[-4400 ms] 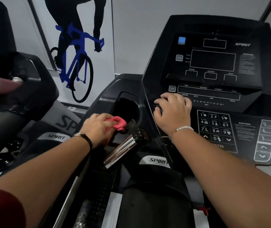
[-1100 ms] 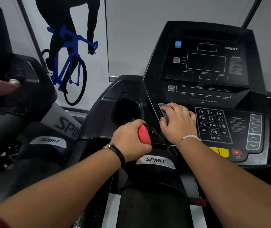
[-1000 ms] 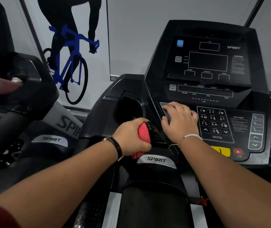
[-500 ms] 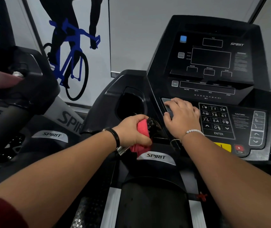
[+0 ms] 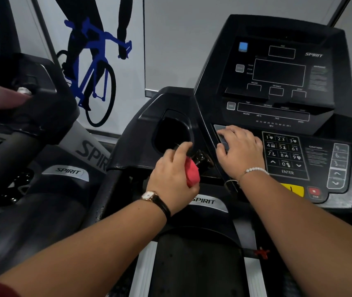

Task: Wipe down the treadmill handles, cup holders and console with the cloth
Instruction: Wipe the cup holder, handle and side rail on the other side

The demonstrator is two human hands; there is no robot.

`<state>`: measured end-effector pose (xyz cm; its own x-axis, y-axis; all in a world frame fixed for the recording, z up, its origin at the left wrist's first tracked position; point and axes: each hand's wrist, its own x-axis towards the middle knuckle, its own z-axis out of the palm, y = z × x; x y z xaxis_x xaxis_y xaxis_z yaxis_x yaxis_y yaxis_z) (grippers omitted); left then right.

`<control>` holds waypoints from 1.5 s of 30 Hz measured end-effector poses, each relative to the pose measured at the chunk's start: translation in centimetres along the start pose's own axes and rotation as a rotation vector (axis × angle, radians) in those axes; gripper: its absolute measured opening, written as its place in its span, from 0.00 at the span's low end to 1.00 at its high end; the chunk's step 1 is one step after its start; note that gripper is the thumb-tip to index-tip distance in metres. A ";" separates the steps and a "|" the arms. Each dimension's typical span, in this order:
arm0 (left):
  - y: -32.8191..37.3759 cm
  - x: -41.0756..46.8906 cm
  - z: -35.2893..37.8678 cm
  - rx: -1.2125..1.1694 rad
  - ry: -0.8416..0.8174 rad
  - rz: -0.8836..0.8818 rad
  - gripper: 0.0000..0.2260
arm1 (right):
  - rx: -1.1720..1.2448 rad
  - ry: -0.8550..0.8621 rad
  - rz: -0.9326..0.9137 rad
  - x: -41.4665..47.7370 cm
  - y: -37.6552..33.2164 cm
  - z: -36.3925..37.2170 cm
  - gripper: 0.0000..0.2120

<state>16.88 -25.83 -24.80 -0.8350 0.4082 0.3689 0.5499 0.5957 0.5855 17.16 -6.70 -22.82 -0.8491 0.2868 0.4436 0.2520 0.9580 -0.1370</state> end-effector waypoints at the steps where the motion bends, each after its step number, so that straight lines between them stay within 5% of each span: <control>1: -0.3 0.0 -0.2 -0.040 -0.030 -0.009 0.40 | 0.000 0.001 0.001 0.0 0.0 0.0 0.17; 5: -1.2 0.5 -1.4 -0.230 -0.179 -0.132 0.42 | 0.008 0.017 0.001 -0.1 -0.1 0.0 0.17; 11: -2.6 1.4 -1.7 -0.388 -0.328 -0.178 0.26 | 0.024 0.036 0.007 -0.1 -0.1 0.1 0.16; 16: -4.4 2.1 -2.5 -0.884 -0.749 -0.344 0.23 | 0.026 0.035 0.010 -0.2 -0.1 0.1 0.17; 19: -4.9 3.1 -2.7 -0.838 -0.940 -0.353 0.19 | 0.019 0.029 0.004 -0.1 -0.1 0.0 0.17; 24: -4.3 3.1 -2.4 -0.692 -0.813 -0.355 0.19 | 0.012 0.010 0.001 0.1 -0.1 -0.1 0.16; 30: -3.5 0.7 -1.7 -0.497 -0.441 -0.349 0.25 | 0.018 0.006 0.001 0.1 -0.1 -0.2 0.16; 35: -2.9 -2.5 -0.4 -0.084 -0.005 -0.193 0.30 | 0.022 0.003 0.005 0.0 -0.2 -0.3 0.16; 38: -4.2 -2.9 -0.3 -0.331 -0.118 -0.123 0.31 | 0.020 0.000 0.009 0.0 -0.2 -0.2 0.16; 42: -5.3 -1.4 -2.3 -0.904 -0.442 -0.423 0.19 | 0.009 0.004 0.012 0.1 -0.2 -0.2 0.17; 45: -6.1 -0.5 -3.2 -0.924 -0.622 -0.340 0.16 | 0.017 0.013 0.010 0.0 -0.2 -0.2 0.17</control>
<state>13.91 -31.86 -26.28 -0.6421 0.7461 -0.1763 -0.1379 0.1138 0.9839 17.17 -6.89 -22.62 -0.8406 0.2968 0.4531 0.2528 0.9548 -0.1563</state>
